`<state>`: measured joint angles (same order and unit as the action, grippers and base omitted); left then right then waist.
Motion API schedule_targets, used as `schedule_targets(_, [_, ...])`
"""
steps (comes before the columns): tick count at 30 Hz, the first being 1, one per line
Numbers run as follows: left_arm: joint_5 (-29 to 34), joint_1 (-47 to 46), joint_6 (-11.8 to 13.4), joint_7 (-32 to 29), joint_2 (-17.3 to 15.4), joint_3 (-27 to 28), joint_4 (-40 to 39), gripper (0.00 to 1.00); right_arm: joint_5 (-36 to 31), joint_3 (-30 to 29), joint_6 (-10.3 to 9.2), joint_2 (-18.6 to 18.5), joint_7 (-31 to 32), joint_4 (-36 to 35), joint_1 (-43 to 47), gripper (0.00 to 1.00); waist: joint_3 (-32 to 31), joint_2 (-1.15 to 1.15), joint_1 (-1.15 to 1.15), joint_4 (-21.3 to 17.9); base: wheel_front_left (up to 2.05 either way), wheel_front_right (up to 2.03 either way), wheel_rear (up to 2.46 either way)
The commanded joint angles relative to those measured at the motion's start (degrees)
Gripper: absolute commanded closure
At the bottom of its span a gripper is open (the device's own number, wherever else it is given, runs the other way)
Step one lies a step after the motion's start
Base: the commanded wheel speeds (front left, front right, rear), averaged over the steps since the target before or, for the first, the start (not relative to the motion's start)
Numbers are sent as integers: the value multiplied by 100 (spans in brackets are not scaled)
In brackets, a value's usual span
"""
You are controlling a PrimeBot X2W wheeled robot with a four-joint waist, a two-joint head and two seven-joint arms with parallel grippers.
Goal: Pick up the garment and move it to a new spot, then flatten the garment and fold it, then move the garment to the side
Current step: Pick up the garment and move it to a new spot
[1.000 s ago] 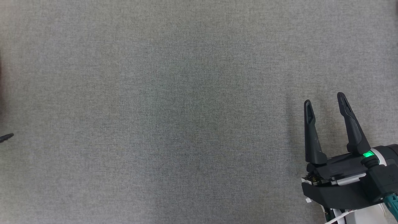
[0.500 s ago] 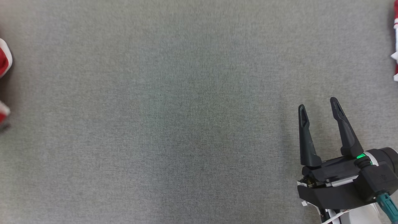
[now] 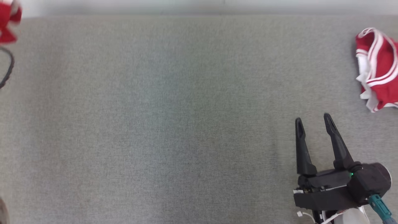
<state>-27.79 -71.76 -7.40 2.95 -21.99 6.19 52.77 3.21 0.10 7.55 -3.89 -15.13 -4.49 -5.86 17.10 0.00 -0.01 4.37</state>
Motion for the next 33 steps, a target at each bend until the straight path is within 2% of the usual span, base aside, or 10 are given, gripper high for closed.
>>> schedule_targets(1, [-169, -17, -5, -63, 28, -242, -349, 100, 54, -71, -15, 47, 1, 113, 80, 0, -312, 0, 1, -160, 0, 0, 0])
schedule_targets(6, [-605, 209, -6, -283, 123, -939, -1382, 100, 179, -176, -15, 89, 1, 387, 156, 0, -500, 0, 1, -353, 0, 0, 0])
schedule_targets(13, [-850, 523, -6, -590, 391, -1438, -2470, 100, 364, -106, -15, 108, 1, 553, 223, 0, -628, 0, 1, -699, 0, 0, 0])
schedule_targets(20, [-883, 1166, 31, -877, 882, -1988, -3612, 100, 582, -40, -15, 109, 2, 664, 249, 0, -704, 0, 1, -1148, 0, 0, 0])
schedule_targets(23, [-838, 1672, 129, -844, 1075, -2204, -4058, 100, 630, -45, -15, 110, 2, 690, 248, 0, -734, 0, 1, -1319, 0, 0, 0])
schedule_targets(28, [-730, 2691, 263, -807, 1319, -2650, -4483, 100, 671, -56, -15, 110, 1, 710, 311, 0, -765, 0, 1, -1453, 0, 0, 0])
schedule_targets(33, [-566, 3552, 303, -710, 1288, -3007, -4402, 100, 691, -27, -15, 111, 2, 764, 331, 0, -775, 0, 1, -1528, 0, 0, 0])
